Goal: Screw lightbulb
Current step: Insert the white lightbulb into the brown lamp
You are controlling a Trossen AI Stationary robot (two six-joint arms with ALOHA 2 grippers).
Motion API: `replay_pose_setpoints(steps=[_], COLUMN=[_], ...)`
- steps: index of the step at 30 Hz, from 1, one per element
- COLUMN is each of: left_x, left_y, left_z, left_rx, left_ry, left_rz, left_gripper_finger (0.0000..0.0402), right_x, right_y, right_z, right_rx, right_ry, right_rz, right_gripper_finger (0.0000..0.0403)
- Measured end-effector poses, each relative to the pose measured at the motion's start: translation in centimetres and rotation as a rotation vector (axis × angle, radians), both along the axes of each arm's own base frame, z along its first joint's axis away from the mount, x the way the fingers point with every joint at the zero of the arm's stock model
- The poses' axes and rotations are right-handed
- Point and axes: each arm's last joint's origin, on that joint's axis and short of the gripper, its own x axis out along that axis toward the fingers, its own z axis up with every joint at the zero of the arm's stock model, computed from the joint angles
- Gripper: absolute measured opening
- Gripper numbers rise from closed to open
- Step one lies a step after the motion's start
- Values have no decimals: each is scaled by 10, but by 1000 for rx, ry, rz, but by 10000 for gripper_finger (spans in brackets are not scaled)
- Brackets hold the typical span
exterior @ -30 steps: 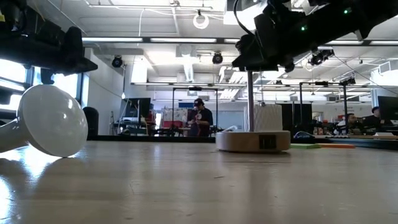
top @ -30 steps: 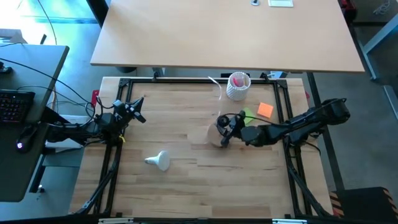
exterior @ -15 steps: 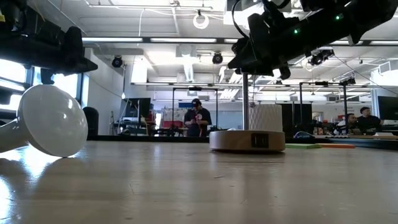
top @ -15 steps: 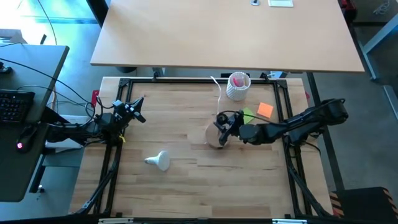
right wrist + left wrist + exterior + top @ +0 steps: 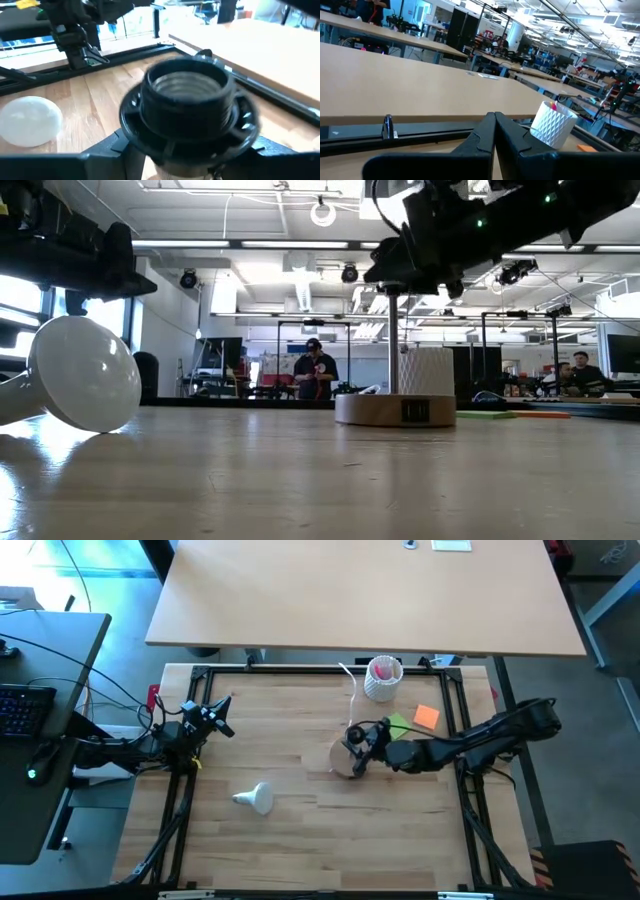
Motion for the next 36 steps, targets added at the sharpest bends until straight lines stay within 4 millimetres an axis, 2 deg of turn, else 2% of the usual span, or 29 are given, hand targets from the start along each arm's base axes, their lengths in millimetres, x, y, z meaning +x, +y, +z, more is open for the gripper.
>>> replay_pose_setpoints(steps=[12,18,23,31,36], left_x=[0,0,0,0,0], left_y=[0,0,0,0,0], left_z=[0,0,0,0,0], left_rx=[0,0,0,0,0], left_ry=[1,1,1,1,1], left_rz=[0,0,0,0,0], left_gripper_finger=[1,1,1,1,1], right_x=[-9,-1,6,7,8], right_y=[17,11,10,7,4], right_z=[34,22,12,9,8], right_rx=[-131,-43,-37,-23,-35], right_ry=[-6,-7,11,26,44], right_rz=[-25,2,8,11,30], right_gripper_finger=[193,193,193,194,214])
